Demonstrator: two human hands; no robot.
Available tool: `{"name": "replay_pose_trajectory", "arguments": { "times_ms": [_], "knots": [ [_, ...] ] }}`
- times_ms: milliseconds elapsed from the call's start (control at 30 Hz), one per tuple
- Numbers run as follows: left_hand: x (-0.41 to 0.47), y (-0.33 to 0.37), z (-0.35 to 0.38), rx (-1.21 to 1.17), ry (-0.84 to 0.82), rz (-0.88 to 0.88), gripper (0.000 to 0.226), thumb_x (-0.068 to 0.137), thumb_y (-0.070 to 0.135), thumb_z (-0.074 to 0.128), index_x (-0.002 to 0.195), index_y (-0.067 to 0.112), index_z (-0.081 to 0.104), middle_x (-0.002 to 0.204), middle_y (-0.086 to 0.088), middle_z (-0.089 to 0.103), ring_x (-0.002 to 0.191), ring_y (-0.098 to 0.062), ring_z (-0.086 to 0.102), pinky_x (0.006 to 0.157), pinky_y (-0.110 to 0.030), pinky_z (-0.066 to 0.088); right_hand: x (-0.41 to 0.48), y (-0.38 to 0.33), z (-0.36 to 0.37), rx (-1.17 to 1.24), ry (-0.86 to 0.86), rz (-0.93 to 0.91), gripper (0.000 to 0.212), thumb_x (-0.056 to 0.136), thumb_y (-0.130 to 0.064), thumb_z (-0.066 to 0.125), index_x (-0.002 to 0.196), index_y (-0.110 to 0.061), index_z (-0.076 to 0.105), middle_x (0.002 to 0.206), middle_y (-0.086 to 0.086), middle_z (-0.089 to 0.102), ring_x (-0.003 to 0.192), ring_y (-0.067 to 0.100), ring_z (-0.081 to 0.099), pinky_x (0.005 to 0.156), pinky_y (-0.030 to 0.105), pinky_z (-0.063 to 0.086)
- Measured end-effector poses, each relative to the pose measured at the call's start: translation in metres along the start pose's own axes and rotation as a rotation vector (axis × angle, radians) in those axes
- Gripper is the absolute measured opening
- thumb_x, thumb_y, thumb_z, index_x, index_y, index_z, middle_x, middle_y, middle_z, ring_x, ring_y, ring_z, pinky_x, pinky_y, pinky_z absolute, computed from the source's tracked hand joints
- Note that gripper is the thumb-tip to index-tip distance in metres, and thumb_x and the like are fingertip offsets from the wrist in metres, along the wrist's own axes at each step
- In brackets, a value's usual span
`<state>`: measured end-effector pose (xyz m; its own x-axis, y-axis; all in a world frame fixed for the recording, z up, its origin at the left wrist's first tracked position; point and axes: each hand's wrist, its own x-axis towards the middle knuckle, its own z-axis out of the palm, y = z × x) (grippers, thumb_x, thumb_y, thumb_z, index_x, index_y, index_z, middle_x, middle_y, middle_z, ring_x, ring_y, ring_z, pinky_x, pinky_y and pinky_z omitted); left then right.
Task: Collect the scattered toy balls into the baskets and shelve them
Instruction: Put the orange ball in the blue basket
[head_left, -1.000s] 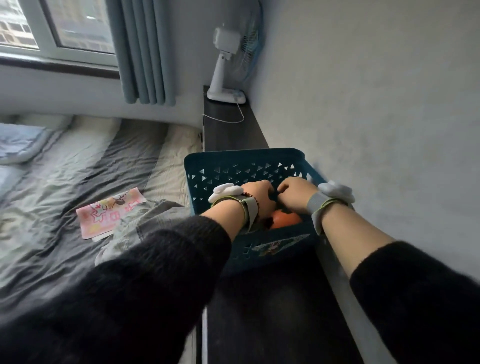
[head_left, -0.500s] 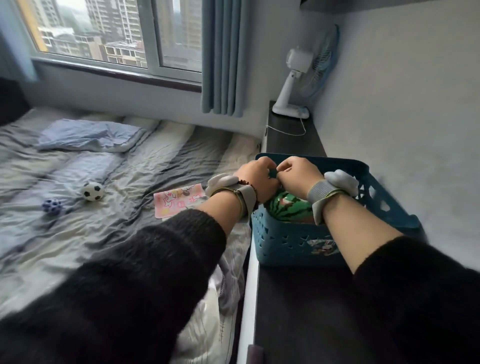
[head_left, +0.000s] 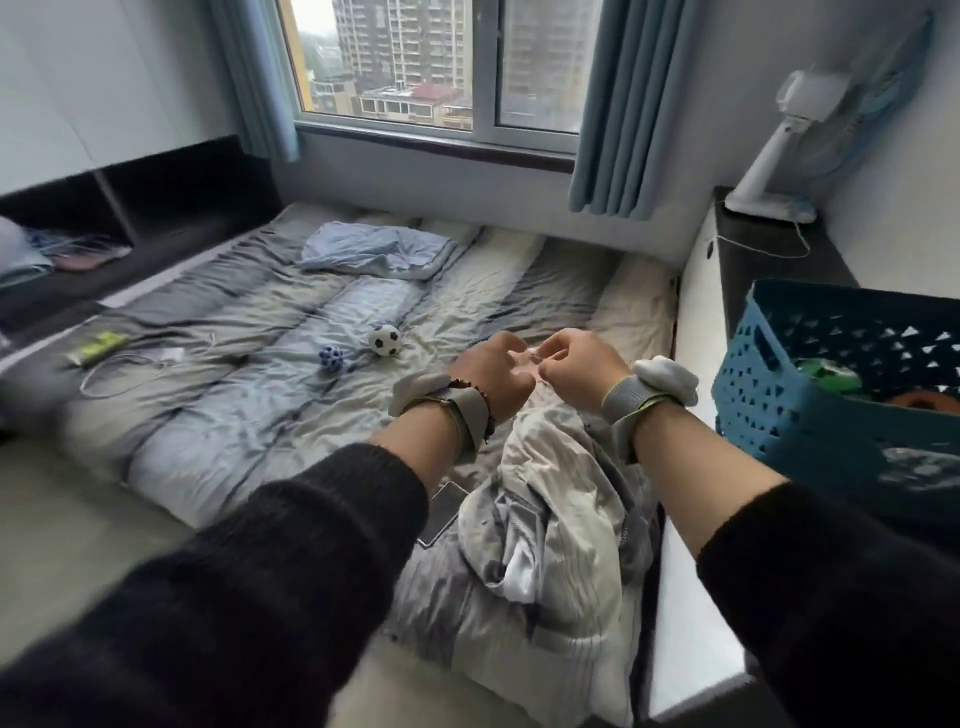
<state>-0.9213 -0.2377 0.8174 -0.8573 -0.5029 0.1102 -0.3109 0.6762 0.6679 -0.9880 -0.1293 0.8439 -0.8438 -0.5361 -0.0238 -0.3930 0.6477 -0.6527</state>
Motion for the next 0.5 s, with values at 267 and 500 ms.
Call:
{"name": "replay_pose_trajectory", "arguments": {
  "times_ms": [267, 500],
  "knots": [
    [-0.049, -0.103, -0.057, -0.050, 0.041, -0.170, 0.039, 0.082, 0.024, 0.063, 0.120, 0.019, 0.058, 0.110, -0.002, 0.067, 0.100, -0.020, 0.062, 0.084, -0.026, 0.044, -0.017, -0.058, 0.102, 0.006, -0.168, -0.059, 0.019, 0.084, -0.014, 0.059, 0.102, -0.014, 0.066, 0.106, 0.011, 0.069, 0.098, 0.026, 0.064, 0.089, 0.034, 0.051],
    [-0.054, -0.182, -0.077, -0.155, 0.055, -0.344, 0.039, 0.078, 0.022, 0.065, 0.117, 0.020, 0.057, 0.097, 0.001, 0.063, 0.090, -0.019, 0.062, 0.082, -0.031, 0.052, 0.006, -0.085, 0.179, 0.012, -0.292, -0.099, 0.017, 0.084, -0.019, 0.061, 0.101, -0.018, 0.065, 0.103, 0.006, 0.070, 0.091, 0.021, 0.063, 0.077, 0.027, 0.047]
  ]
}}
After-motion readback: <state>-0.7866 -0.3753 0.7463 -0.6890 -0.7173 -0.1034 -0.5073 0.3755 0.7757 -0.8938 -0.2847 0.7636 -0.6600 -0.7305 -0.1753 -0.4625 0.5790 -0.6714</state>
